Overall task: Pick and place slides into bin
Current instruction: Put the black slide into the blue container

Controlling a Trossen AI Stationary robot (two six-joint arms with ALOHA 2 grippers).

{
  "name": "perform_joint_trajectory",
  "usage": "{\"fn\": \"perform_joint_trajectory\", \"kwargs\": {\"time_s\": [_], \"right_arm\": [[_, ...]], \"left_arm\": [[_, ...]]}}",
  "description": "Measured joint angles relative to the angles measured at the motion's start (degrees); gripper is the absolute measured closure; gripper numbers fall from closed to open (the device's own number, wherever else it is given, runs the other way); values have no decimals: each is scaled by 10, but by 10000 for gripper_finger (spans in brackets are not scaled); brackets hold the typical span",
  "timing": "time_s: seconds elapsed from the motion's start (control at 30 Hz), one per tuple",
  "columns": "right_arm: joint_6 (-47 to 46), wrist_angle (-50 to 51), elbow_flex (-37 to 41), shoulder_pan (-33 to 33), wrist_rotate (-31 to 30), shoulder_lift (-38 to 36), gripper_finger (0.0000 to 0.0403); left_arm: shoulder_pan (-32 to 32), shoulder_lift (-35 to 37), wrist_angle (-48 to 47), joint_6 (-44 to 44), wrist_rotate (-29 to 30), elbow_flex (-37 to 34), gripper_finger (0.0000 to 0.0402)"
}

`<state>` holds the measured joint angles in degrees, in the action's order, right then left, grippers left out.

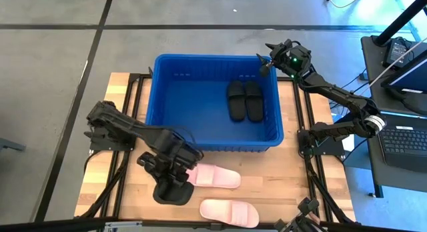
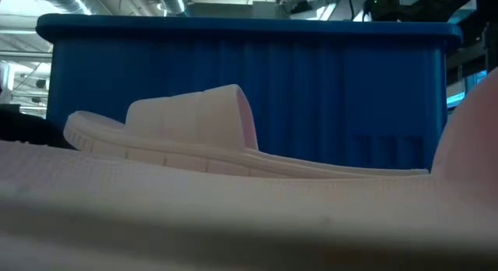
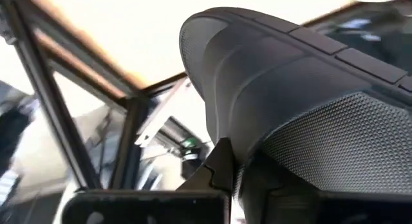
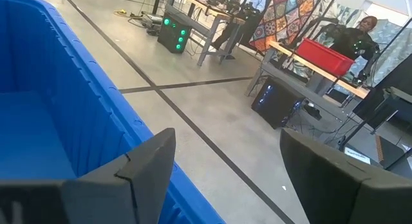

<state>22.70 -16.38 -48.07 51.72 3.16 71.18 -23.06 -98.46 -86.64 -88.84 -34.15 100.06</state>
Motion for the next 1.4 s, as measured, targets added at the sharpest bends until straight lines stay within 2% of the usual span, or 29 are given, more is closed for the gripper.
{"fn": "perform_joint_trajectory", "kwargs": {"time_s": [0.1, 0.2, 0.3, 0.4, 0.53, 0.77, 0.97, 1.1, 1.27, 1.4], "right_arm": [[0, 0, 0, 0, 0, 0, 124], [0, 0, 0, 0, 0, 0, 124], [0, -1, 0, 0, 0, 0, 124], [0, -2, 0, 0, 0, 0, 124], [0, -2, 0, 0, 0, 0, 124], [-1, -6, 0, 0, 0, 0, 124], [-12, -6, 0, 0, 0, 0, 124], [-12, -4, 0, 0, 0, 0, 124], [-29, 11, 0, 0, 0, 0, 124], [-45, 20, 0, 0, 0, 0, 124]], "left_arm": [[-10, 24, 3, -34, 51, 53, 400], [-11, 41, 0, -63, 149, 95, 400], [-5, 57, -7, -59, 245, 120, 400], [14, 71, -15, -19, 312, 130, 400], [64, 80, -14, 106, 366, 141, 400], [194, 86, -35, 353, 406, 154, 400], [309, 73, -34, 612, 551, 154, 400], [378, 47, -34, 757, 625, 154, 400], [451, -3, -33, 892, 646, 153, 400], [490, -16, -32, 927, 669, 149, 400]]}}
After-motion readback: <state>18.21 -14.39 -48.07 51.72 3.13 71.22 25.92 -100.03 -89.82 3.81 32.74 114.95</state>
